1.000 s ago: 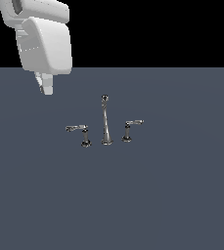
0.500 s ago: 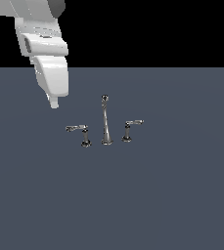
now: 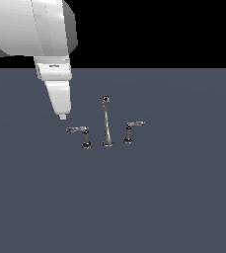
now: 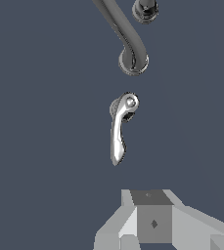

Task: Turn on the faucet by rotating a designated handle.

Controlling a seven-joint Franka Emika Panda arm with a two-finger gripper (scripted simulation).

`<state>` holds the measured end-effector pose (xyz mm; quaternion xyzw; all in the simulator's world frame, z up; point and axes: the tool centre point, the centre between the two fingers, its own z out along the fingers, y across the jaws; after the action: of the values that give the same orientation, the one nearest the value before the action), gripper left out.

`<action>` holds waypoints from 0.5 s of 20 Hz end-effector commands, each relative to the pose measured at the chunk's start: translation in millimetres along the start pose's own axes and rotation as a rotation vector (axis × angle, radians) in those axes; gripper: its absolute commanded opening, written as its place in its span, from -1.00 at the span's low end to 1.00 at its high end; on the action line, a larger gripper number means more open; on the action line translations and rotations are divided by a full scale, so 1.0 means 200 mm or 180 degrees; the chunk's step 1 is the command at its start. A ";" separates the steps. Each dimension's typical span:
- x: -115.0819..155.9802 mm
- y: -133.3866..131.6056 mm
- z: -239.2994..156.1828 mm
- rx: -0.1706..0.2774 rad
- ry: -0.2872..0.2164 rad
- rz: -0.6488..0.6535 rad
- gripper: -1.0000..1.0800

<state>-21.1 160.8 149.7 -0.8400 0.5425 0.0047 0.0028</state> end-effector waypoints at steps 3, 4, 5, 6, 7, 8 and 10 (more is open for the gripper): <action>0.06 -0.10 0.12 0.0000 0.0020 0.0260 -1.00; 0.07 -0.12 0.14 0.0000 0.0024 0.0313 -1.00; 0.08 -0.14 0.16 0.0000 0.0027 0.0364 -1.00; 0.10 -0.16 0.18 0.0000 0.0029 0.0413 -1.00; 0.11 -0.17 0.20 0.0001 0.0032 0.0459 -1.00; 0.12 -0.19 0.22 0.0001 0.0034 0.0502 -1.00; 0.14 -0.22 0.25 0.0002 0.0037 0.0579 -1.00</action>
<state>24.1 154.5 104.3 -0.7935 0.6086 0.0009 -0.0004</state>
